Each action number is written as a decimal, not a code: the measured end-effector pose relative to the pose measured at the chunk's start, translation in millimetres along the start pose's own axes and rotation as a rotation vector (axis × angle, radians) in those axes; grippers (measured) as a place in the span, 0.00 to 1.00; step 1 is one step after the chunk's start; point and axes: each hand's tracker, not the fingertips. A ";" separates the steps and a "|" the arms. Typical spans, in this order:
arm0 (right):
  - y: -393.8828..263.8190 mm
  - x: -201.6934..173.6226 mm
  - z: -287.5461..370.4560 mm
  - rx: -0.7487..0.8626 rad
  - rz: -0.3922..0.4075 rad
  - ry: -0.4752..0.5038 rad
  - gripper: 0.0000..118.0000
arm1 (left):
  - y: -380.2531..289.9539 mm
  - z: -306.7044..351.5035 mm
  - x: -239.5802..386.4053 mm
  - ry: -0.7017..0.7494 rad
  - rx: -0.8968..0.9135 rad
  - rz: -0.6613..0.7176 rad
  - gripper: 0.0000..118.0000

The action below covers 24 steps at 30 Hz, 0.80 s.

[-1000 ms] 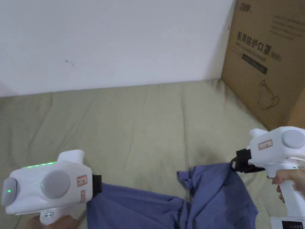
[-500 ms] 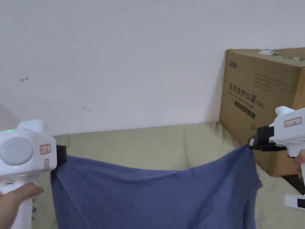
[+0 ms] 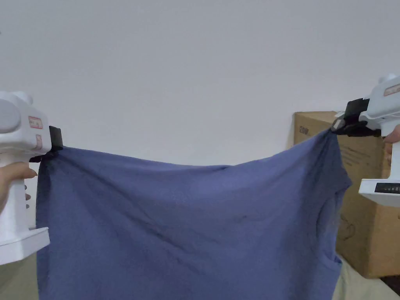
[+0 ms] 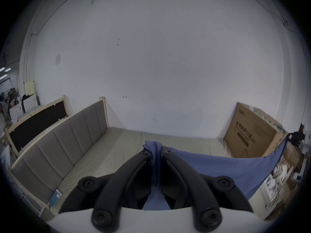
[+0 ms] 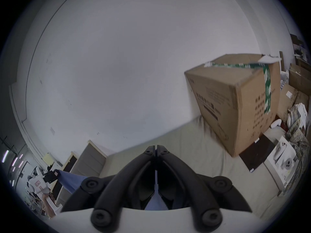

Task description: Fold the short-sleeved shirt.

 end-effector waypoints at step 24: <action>-47.3 -35.4 -69.5 -0.049 0.033 0.020 0.00 | -59.4 -100.5 -44.2 0.104 -0.041 0.067 0.07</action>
